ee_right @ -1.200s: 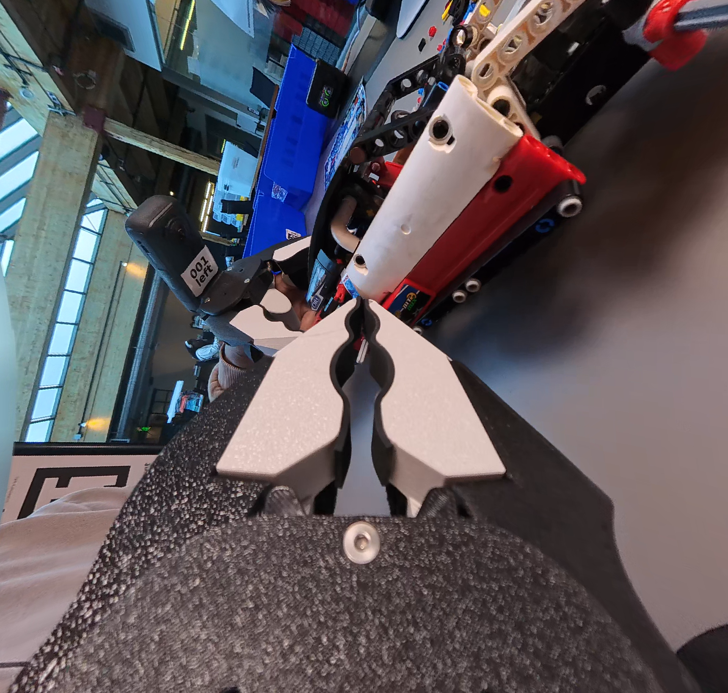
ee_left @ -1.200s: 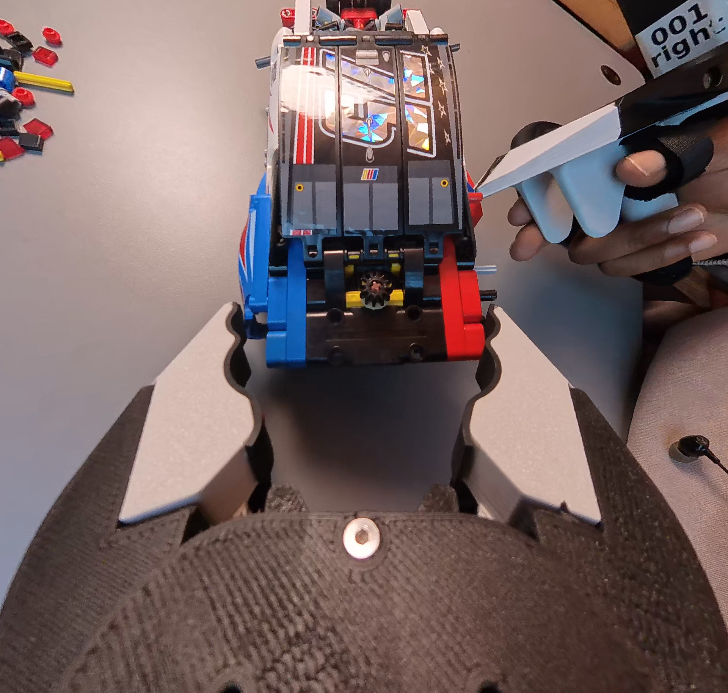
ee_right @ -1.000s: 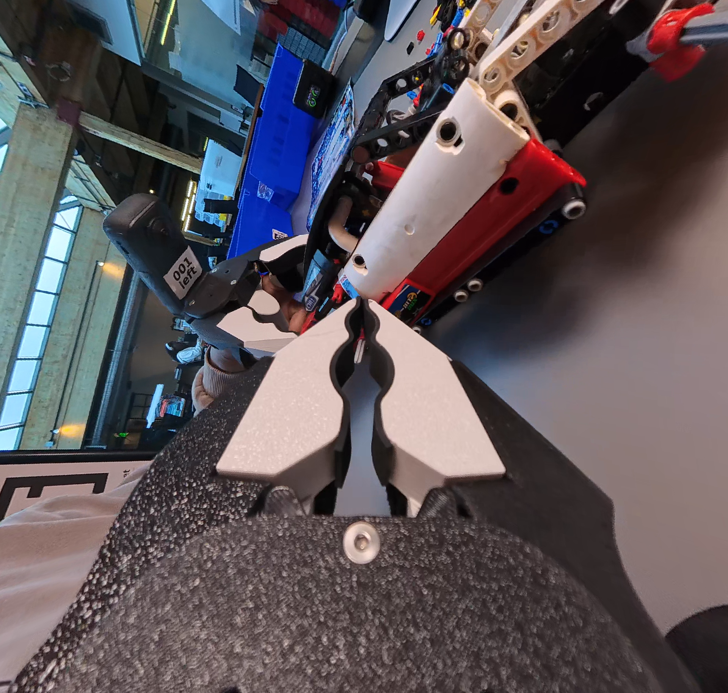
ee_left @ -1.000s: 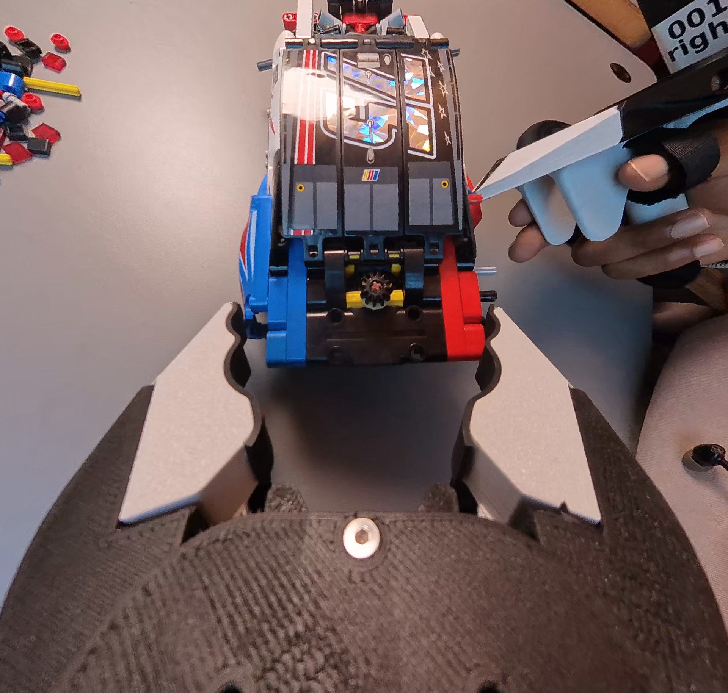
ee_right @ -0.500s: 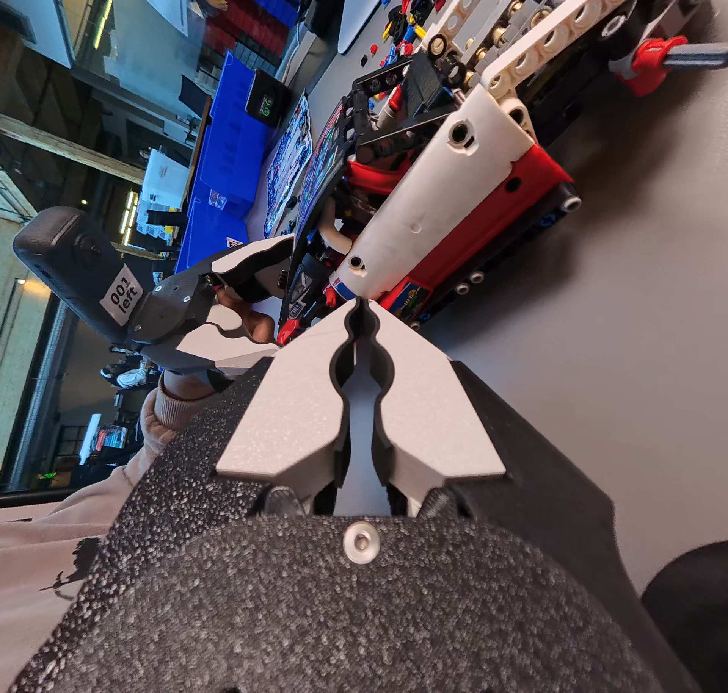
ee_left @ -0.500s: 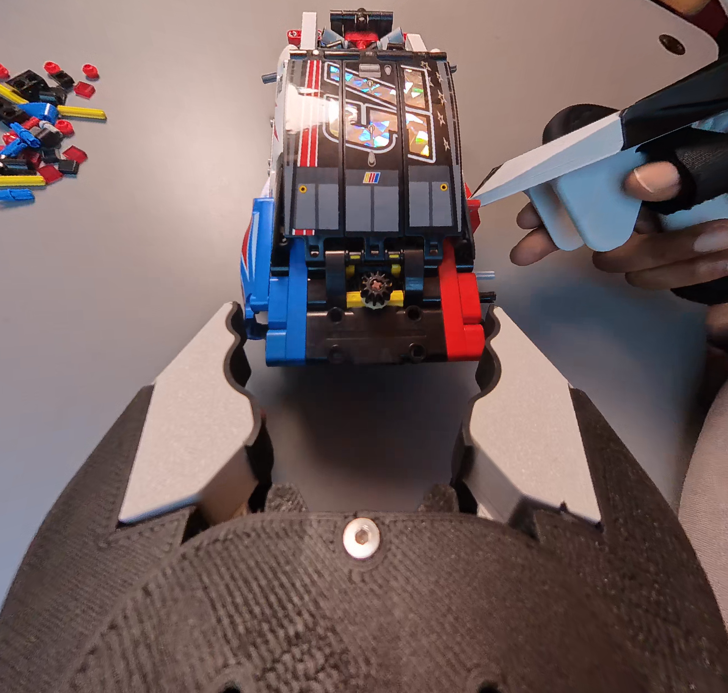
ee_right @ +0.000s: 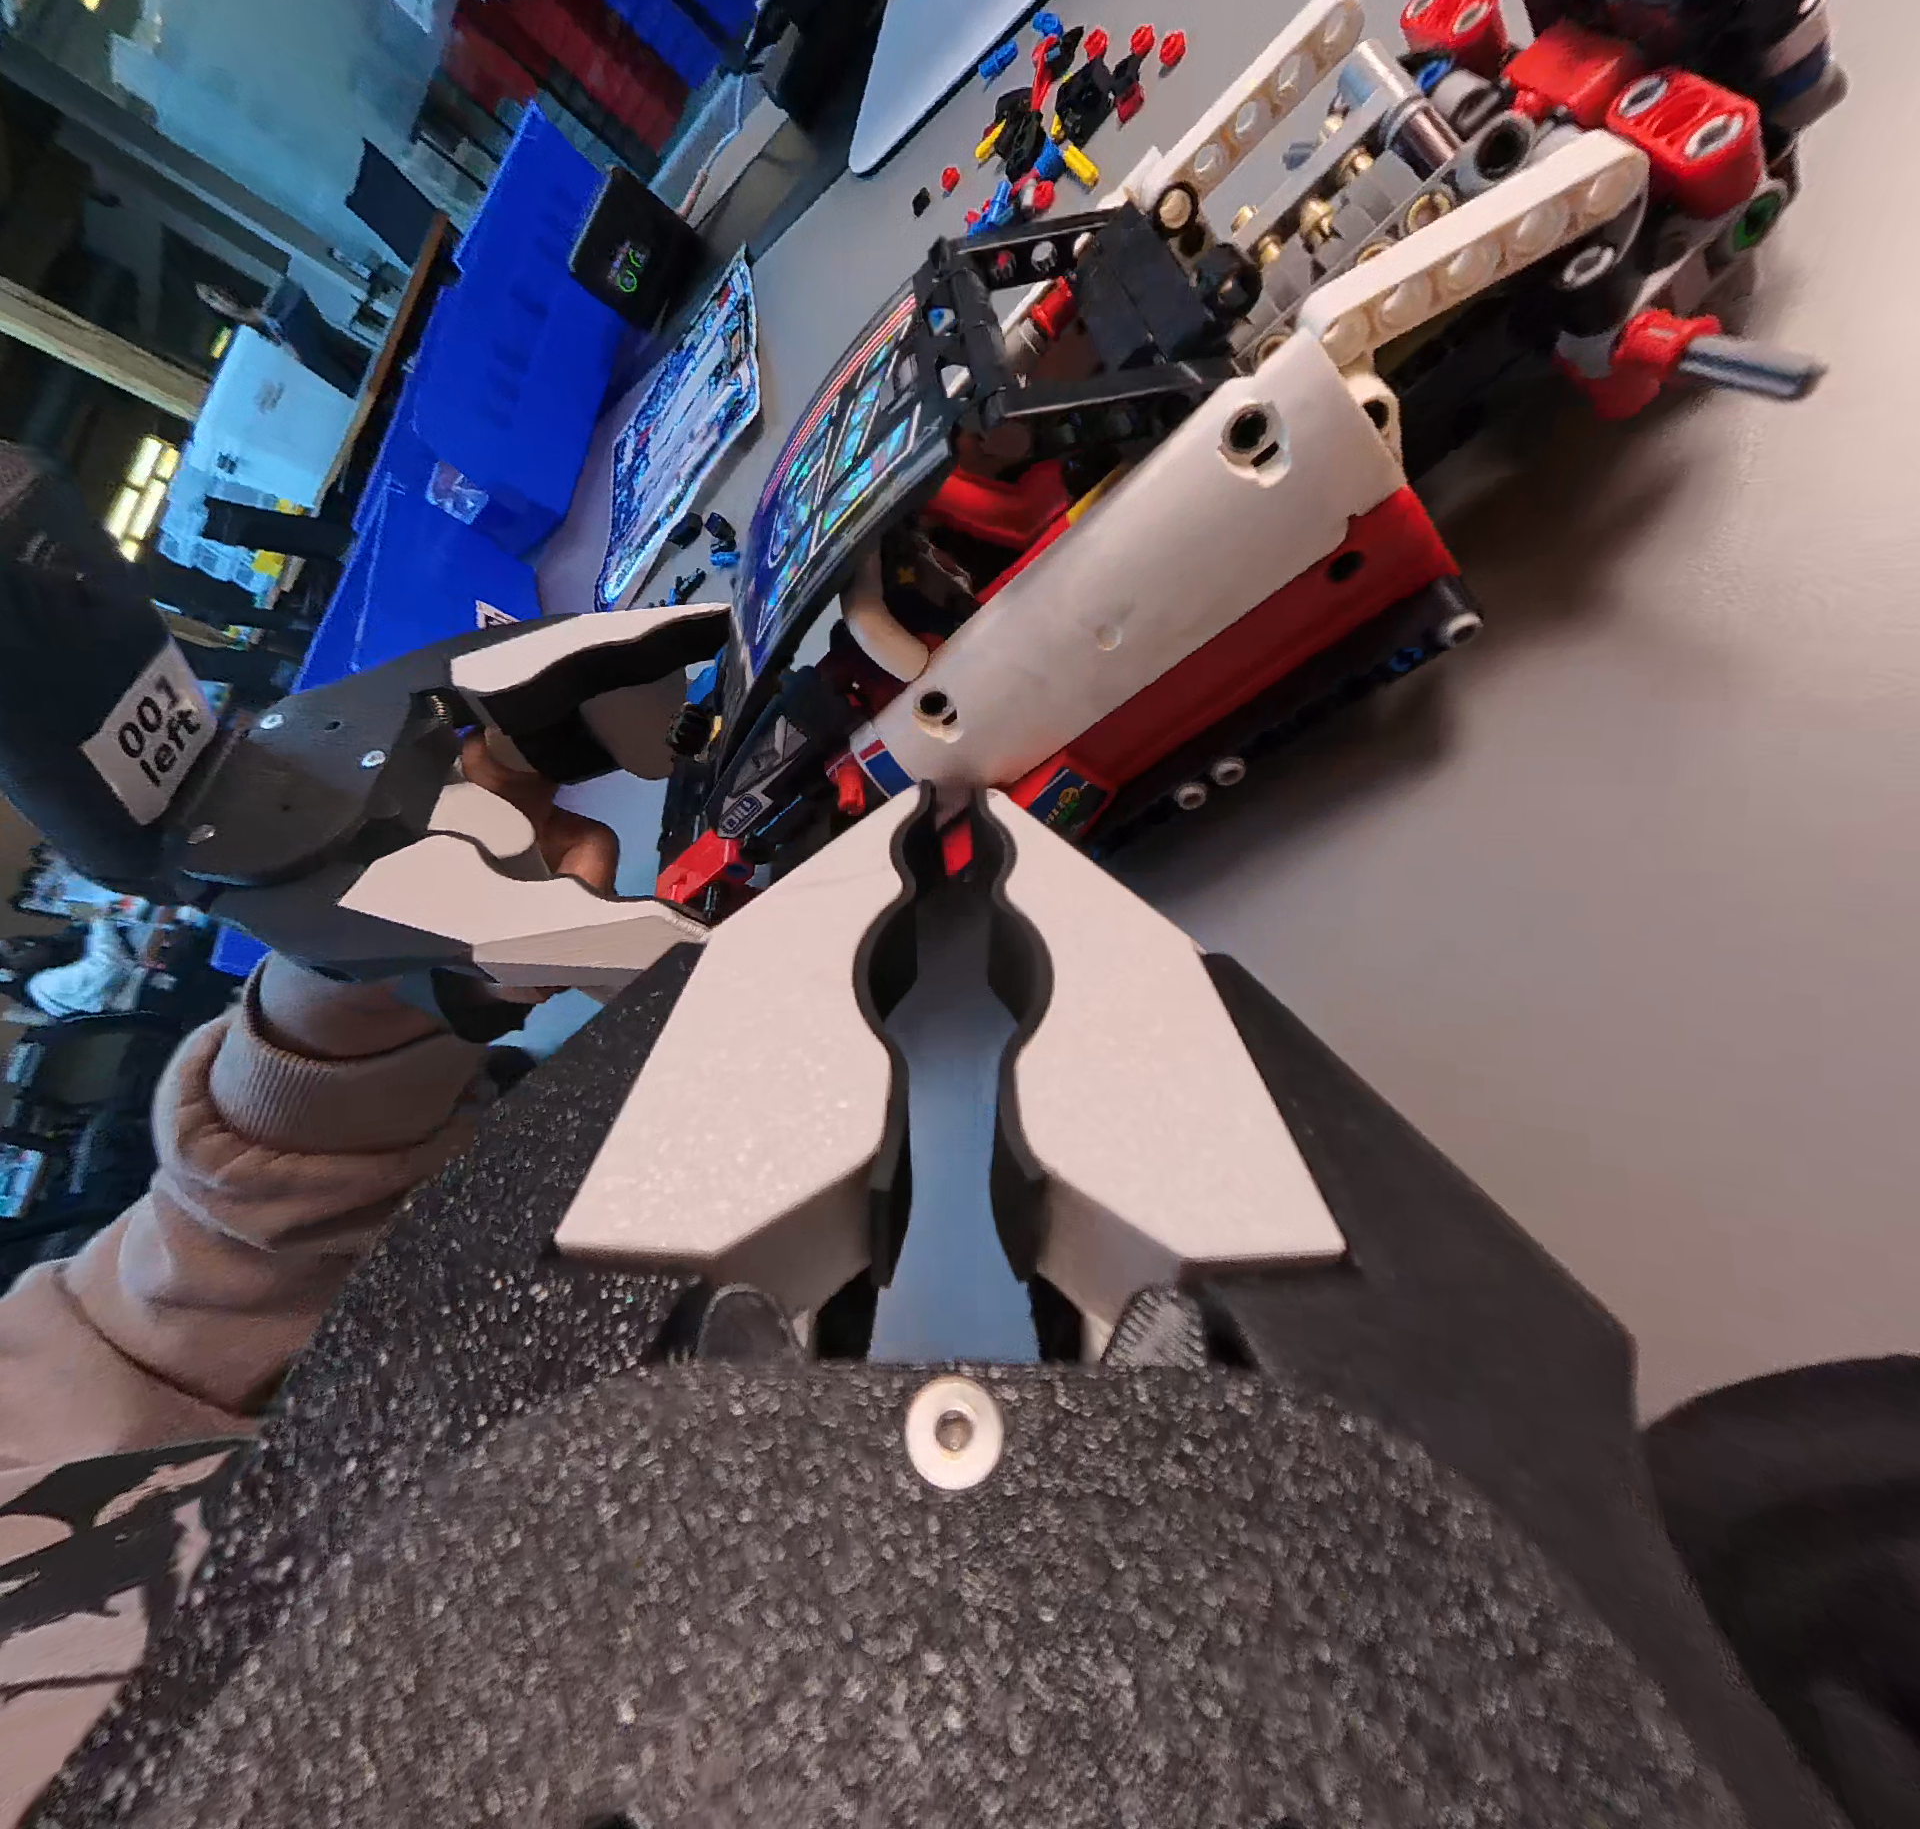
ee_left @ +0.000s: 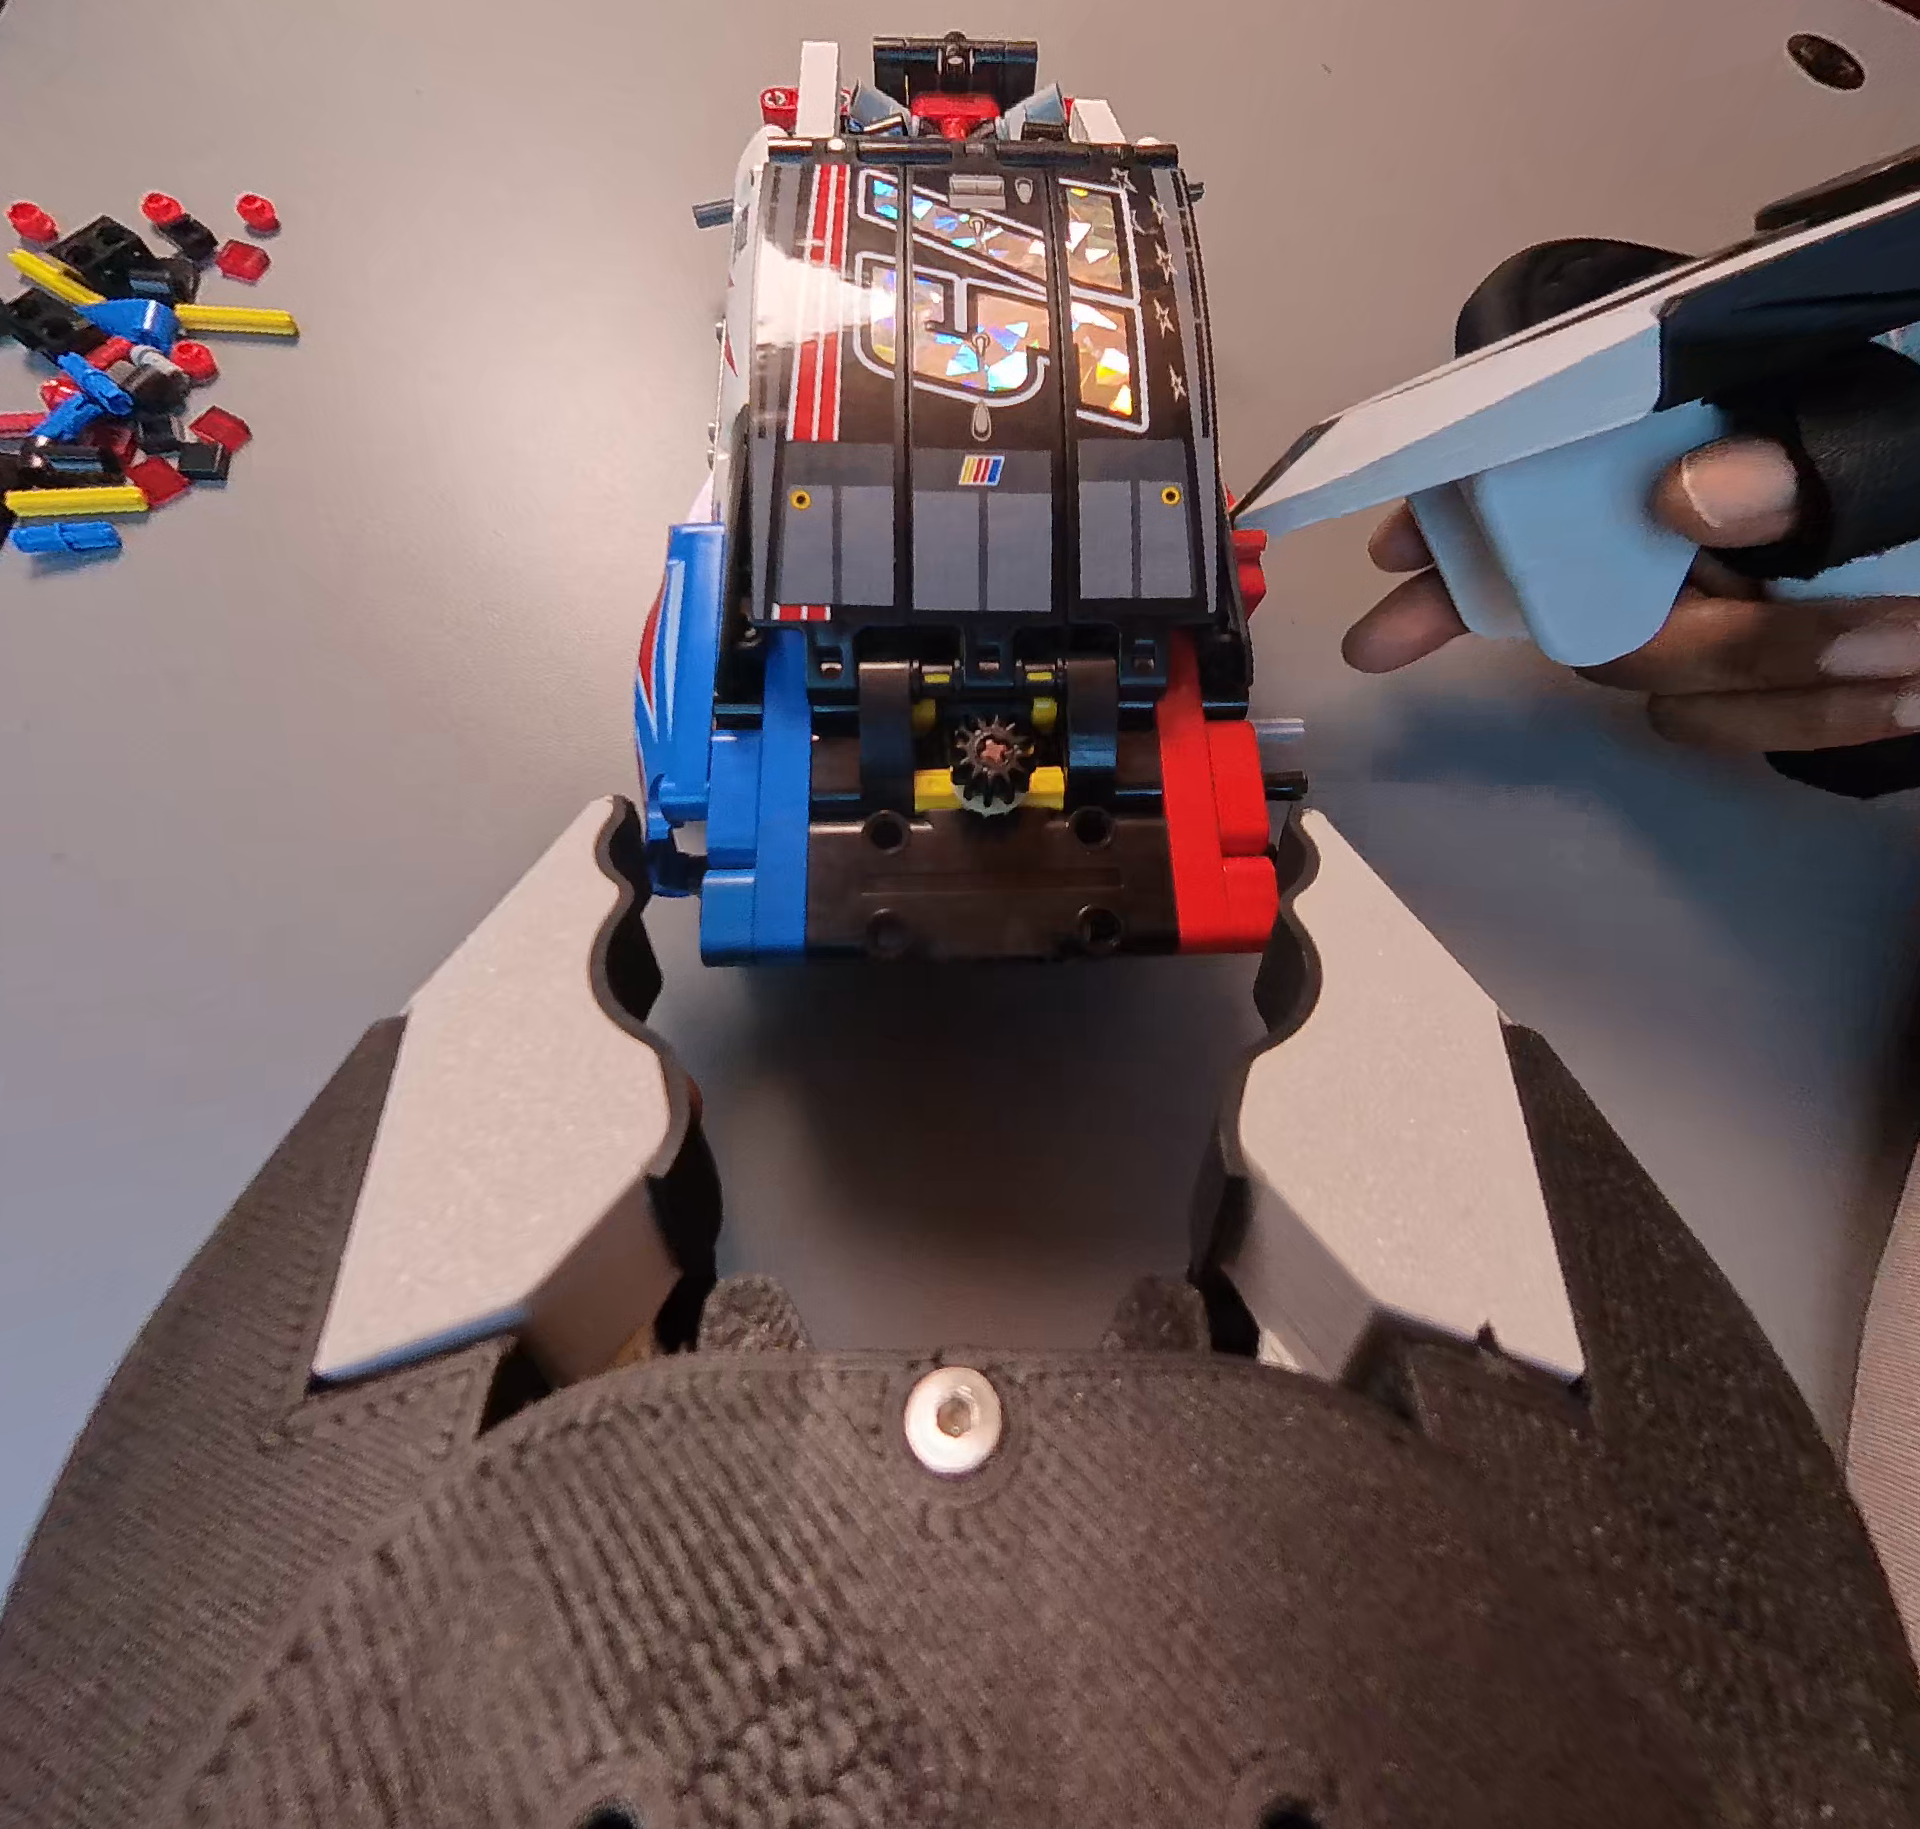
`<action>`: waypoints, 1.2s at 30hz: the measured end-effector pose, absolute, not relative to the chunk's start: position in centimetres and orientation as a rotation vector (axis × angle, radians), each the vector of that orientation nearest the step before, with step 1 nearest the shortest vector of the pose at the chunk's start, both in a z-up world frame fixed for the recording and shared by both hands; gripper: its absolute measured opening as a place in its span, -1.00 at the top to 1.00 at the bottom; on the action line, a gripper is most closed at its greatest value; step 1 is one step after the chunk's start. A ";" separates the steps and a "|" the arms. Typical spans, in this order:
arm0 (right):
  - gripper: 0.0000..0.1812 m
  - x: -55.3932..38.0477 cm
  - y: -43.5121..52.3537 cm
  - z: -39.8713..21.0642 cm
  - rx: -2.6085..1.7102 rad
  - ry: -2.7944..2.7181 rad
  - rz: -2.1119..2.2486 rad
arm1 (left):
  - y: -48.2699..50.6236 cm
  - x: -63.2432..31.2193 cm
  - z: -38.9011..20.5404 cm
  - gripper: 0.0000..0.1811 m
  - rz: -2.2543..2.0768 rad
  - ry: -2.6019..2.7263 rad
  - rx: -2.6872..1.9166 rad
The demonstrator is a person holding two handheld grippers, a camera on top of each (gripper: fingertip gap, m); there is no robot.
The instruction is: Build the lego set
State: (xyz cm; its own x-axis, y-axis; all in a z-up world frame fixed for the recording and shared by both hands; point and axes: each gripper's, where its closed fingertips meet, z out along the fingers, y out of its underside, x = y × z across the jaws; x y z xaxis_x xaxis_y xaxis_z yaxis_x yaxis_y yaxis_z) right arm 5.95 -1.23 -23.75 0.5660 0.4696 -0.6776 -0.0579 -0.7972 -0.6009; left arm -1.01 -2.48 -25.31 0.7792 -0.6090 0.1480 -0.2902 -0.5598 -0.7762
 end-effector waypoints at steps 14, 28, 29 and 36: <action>1.00 5.2 -1.5 -21.0 -1.832 -0.869 0.905 | -2.5 -1.1 -25.3 -0.30 -0.531 0.673 -2.177; 1.00 4.6 -1.2 -22.6 -1.728 -1.061 0.595 | -2.5 -1.0 -25.6 -0.30 -0.450 0.716 -2.171; 1.00 4.7 -1.1 -22.6 -1.717 -1.065 0.555 | -2.5 -1.0 -25.6 -0.30 -0.445 0.719 -2.170; 0.92 4.9 -0.9 -22.8 -1.689 -1.103 0.464 | -2.5 -1.0 -25.7 -0.30 -0.409 0.741 -2.166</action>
State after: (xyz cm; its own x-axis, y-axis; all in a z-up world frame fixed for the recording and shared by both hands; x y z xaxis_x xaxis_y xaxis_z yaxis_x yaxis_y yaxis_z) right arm 4.91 -0.95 -22.75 0.5053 0.8400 0.1975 0.4461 -0.0584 -0.8931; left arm -0.99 -2.52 -25.72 0.7766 -0.6284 0.0438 -0.3724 -0.5140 -0.7727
